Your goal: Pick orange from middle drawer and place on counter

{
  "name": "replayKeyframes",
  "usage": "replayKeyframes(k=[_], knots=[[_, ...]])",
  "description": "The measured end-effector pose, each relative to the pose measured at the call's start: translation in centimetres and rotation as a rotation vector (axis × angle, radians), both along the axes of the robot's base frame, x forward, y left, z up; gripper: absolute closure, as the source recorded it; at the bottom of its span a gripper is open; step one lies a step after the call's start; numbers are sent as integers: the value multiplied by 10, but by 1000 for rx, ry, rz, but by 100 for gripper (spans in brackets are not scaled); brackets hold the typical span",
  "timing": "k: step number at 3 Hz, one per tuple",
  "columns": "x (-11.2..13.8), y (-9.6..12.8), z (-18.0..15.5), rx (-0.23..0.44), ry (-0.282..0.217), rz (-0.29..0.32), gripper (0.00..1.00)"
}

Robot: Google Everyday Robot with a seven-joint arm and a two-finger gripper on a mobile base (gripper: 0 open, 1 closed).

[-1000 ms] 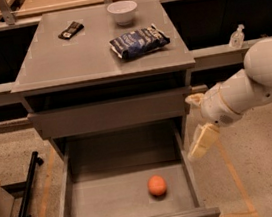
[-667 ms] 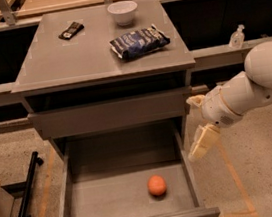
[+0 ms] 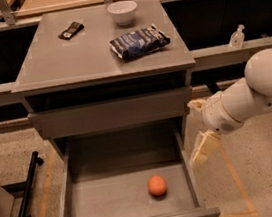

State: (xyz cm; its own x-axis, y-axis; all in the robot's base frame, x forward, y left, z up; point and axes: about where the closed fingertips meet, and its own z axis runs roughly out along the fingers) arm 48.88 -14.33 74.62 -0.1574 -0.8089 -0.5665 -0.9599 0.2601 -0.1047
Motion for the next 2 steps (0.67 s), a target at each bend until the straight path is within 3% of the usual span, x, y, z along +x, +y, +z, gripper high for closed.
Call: replayKeyframes(k=[1,2], knots=[[8,18,-29,27,-30,12,0],[25,35,-72,56,-20,26,0]])
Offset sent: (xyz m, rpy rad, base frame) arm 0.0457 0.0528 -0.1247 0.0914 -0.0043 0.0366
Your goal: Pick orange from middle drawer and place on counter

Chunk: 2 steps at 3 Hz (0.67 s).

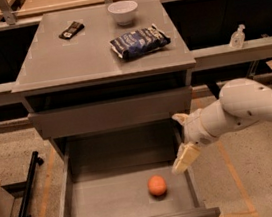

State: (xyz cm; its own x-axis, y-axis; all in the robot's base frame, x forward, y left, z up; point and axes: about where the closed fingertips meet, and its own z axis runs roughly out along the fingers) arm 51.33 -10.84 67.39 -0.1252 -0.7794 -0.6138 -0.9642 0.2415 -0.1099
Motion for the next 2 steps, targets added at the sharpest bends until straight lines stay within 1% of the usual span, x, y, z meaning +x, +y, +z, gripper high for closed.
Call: replayKeyframes(k=[1,2], knots=[[17,5,-39,-11,31,11,0],[17,7,-45,-11,40,16,0]])
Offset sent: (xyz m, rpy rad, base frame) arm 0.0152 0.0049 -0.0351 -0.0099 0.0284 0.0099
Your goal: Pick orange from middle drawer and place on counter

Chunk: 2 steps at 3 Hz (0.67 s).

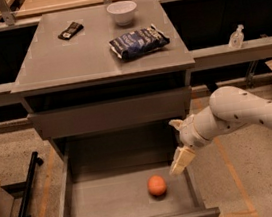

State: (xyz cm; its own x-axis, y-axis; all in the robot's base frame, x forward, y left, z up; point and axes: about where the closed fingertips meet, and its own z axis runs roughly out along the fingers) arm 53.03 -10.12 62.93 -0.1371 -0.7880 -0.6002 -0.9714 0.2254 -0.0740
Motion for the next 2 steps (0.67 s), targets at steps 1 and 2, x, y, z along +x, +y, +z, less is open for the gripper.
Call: replayKeyframes(k=[1,2], knots=[[-3,0,-9,-10,11,-8,0],[-3,13,-47,23,21,-34,0]])
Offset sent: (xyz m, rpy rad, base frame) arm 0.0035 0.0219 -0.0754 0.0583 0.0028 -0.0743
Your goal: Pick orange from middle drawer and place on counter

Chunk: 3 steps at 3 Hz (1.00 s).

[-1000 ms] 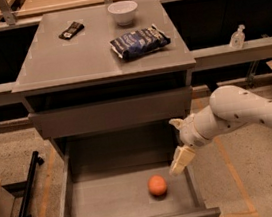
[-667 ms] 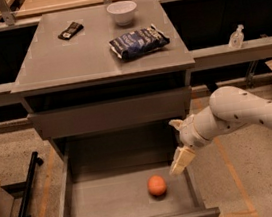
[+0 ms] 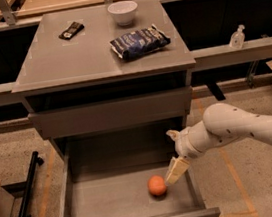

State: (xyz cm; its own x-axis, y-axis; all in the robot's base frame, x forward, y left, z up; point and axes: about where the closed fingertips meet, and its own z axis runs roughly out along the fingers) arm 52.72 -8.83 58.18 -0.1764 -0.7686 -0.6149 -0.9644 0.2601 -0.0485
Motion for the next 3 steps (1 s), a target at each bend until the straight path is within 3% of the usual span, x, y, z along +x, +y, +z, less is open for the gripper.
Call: replayKeyframes(k=[2,3], knots=[[12,30,-76,-44,85,24,0],[16,40,-123,-72,153,29,0]])
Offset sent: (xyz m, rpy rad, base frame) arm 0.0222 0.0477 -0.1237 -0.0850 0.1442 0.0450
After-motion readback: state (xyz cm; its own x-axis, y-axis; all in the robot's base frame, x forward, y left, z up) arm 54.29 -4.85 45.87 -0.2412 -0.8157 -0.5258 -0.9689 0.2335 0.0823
